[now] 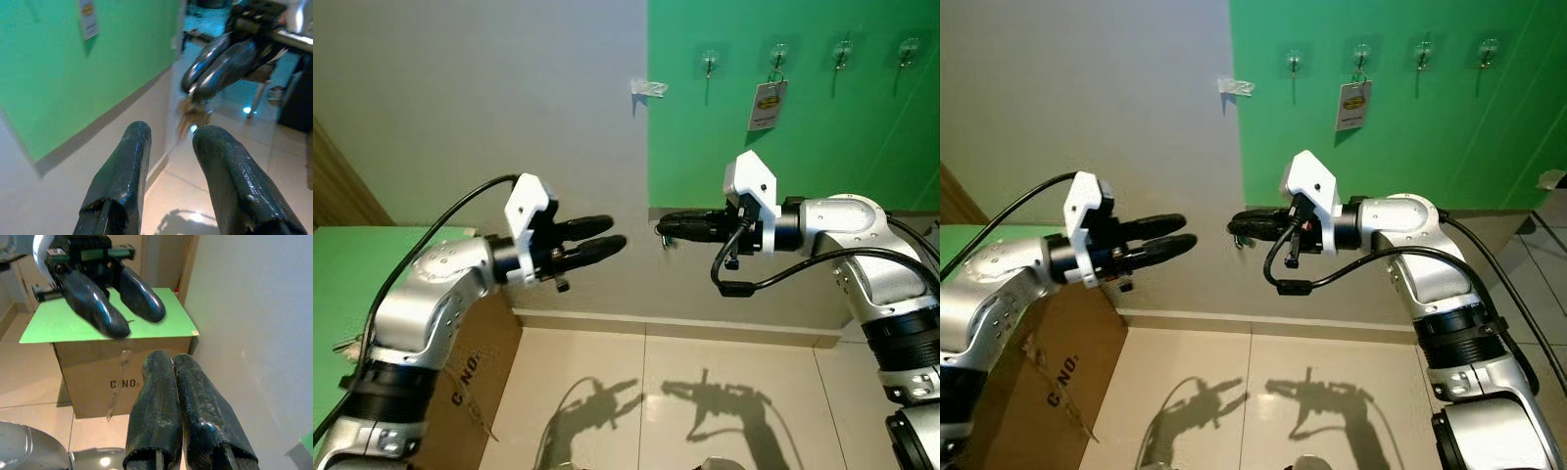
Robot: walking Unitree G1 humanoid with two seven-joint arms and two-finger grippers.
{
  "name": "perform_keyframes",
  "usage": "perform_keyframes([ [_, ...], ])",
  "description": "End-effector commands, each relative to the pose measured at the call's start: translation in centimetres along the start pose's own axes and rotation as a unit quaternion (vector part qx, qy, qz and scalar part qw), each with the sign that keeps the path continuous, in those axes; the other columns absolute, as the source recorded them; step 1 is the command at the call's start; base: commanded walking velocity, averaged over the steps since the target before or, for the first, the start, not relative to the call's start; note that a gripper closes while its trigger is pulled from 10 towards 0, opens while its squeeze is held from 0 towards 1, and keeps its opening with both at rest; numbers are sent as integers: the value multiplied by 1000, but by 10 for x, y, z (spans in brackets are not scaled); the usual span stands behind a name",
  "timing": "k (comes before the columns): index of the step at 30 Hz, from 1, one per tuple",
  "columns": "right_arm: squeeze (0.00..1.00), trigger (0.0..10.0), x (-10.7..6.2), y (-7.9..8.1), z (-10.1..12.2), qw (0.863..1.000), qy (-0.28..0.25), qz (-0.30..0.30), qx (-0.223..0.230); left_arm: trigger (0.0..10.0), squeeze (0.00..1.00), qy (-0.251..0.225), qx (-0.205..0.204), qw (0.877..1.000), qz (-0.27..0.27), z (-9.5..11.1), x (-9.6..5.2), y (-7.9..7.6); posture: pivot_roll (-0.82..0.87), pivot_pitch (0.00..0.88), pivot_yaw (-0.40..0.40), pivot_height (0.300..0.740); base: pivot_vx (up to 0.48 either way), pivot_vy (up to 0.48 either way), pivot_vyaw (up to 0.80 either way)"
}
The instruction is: Hang keys on a hook
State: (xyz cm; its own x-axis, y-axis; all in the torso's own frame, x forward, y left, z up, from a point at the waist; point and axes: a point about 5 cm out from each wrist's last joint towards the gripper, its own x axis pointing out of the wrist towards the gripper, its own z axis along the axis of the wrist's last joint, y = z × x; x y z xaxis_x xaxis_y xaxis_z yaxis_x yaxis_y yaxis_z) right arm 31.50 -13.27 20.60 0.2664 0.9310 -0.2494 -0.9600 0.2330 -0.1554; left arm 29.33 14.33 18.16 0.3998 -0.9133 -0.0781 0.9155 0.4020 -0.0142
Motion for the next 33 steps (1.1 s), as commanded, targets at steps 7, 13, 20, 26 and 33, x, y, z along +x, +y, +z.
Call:
perform_keyframes([
  [7,0,0,10,2,13,1000,-7,21,-14,10000,0,5,-4,1000,-28,-2,15,0,-254,21,113,740,0,0,0],
  [13,0,0,11,1,19,999,-15,24,-15,10000,0,5,-7,1000,-29,-5,18,-1,-259,23,113,740,0,0,0],
  [20,0,0,12,1,26,999,-27,29,-16,10000,0,7,-6,999,-30,-7,20,-1,-257,22,108,740,0,0,0],
  [26,0,0,12,2,27,999,-26,33,-18,10000,0,0,-7,1000,-30,-6,21,-1,-260,18,106,740,0,0,0],
  [33,0,0,7,-1,24,999,-17,26,-16,10000,0,-17,0,1000,-22,2,20,4,-264,11,106,740,0,0,0],
])
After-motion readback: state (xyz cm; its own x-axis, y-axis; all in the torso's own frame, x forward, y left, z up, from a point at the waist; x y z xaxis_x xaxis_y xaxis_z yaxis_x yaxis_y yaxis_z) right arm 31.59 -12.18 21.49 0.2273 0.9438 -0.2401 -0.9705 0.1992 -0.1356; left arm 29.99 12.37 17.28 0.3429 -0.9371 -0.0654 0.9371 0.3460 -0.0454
